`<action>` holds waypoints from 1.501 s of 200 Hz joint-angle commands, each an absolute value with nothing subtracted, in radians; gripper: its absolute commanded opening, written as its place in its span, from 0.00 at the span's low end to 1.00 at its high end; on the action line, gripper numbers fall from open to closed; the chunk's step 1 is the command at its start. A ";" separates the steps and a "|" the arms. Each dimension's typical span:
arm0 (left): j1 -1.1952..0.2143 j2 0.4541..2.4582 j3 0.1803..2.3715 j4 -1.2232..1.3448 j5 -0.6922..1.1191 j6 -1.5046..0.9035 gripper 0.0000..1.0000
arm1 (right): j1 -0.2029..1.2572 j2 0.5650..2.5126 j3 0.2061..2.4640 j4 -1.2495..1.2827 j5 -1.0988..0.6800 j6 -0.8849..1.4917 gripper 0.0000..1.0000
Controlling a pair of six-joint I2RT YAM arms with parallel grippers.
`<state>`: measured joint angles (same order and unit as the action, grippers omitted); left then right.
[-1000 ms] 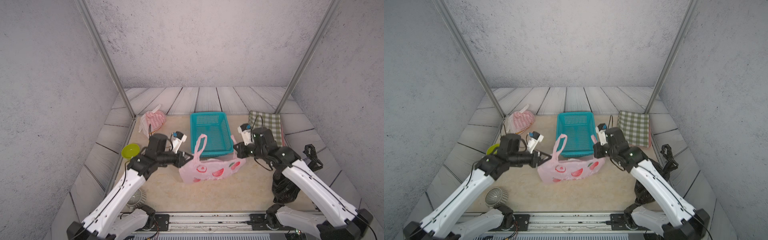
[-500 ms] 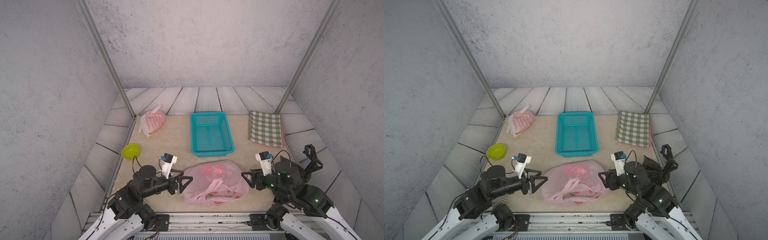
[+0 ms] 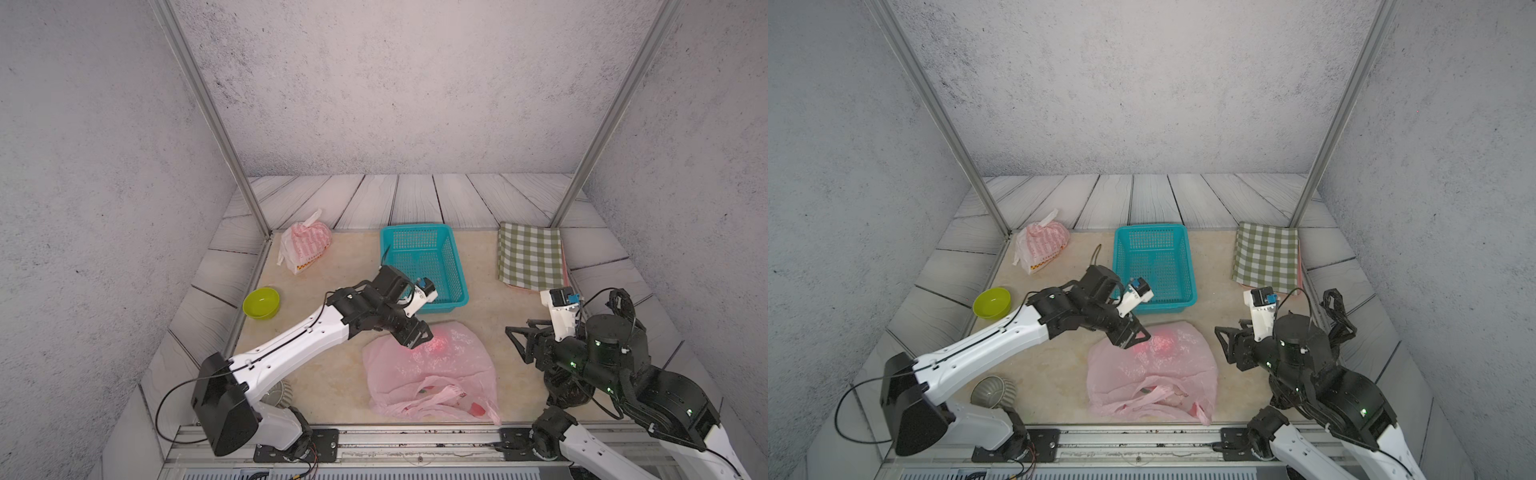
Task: Untie the knot of a plastic bag & take out the apple
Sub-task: Untie the plastic bag at the center of the board.
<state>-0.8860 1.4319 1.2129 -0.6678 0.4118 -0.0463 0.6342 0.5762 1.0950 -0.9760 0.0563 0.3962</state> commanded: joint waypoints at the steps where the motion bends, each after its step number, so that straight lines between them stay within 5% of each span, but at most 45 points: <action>1: -0.944 1.417 1.210 -0.768 0.407 0.058 0.66 | 0.639 0.548 1.062 -0.998 0.103 0.376 0.68; 129: -1.098 1.759 1.365 -0.897 0.280 0.077 0.64 | 0.638 0.509 0.970 -0.951 0.083 0.330 0.69; 136: -1.097 1.779 1.383 -0.913 0.249 0.078 0.55 | 0.638 0.508 0.969 -0.951 0.083 0.330 0.69; 155: -1.083 1.802 1.434 -0.961 0.179 0.087 0.00 | 0.638 0.511 0.974 -0.956 0.079 0.331 0.69; 210: -1.065 1.708 1.536 -1.061 0.109 0.049 0.00 | 0.638 0.577 0.988 -0.979 -0.008 0.330 0.65; 300: -1.031 1.682 1.868 -1.247 -0.533 0.103 0.00 | 0.638 0.628 1.193 -1.051 0.013 0.236 0.64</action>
